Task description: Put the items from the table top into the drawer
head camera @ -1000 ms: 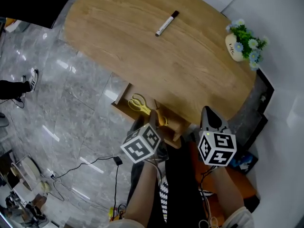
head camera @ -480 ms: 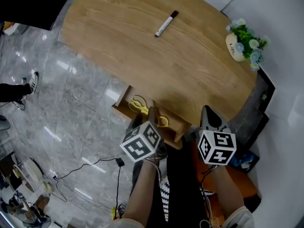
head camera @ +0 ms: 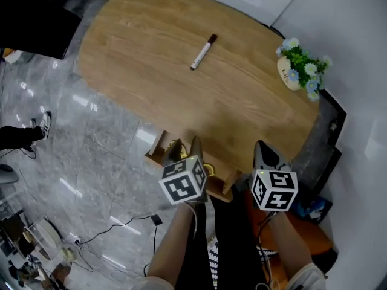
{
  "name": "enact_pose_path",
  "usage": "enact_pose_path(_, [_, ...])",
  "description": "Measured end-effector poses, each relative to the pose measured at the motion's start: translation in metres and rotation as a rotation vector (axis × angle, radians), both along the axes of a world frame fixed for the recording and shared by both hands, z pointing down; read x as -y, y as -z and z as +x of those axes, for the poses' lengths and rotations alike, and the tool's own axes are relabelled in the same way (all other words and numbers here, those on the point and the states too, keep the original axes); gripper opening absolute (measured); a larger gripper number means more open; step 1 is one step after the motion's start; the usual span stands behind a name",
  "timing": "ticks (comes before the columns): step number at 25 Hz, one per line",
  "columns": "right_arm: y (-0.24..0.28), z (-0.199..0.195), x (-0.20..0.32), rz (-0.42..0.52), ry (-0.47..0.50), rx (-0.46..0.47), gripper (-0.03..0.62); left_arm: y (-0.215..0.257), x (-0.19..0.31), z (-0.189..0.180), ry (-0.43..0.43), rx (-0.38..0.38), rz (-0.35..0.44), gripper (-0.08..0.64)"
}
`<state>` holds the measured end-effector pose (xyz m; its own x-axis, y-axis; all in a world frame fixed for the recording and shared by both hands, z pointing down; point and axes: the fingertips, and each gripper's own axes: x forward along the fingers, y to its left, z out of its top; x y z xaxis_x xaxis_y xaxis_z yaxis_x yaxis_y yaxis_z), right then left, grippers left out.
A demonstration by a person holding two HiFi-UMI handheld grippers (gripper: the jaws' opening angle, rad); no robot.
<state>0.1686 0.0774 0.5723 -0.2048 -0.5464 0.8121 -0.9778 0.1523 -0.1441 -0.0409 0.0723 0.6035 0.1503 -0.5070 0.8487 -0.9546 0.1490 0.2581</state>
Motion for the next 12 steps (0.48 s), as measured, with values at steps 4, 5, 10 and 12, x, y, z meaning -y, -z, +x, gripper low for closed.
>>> enact_pose_path(4, [-0.002, 0.004, 0.016, -0.009, -0.014, 0.003, -0.008, 0.001, 0.038, 0.004, -0.069, 0.013, 0.022, 0.198])
enact_pose_path(5, [-0.003, 0.005, 0.021, -0.011, -0.018, 0.004, -0.007, 0.001, 0.047, 0.004, -0.083, 0.015, 0.025, 0.198])
enact_pose_path(10, [-0.006, 0.005, 0.05, -0.003, -0.043, 0.012, -0.008, -0.001, 0.093, 0.001, -0.146, 0.038, 0.045, 0.198])
enact_pose_path(12, [-0.007, 0.005, 0.062, 0.001, -0.051, 0.013, -0.006, -0.003, 0.111, 0.0, -0.17, 0.049, 0.05, 0.198])
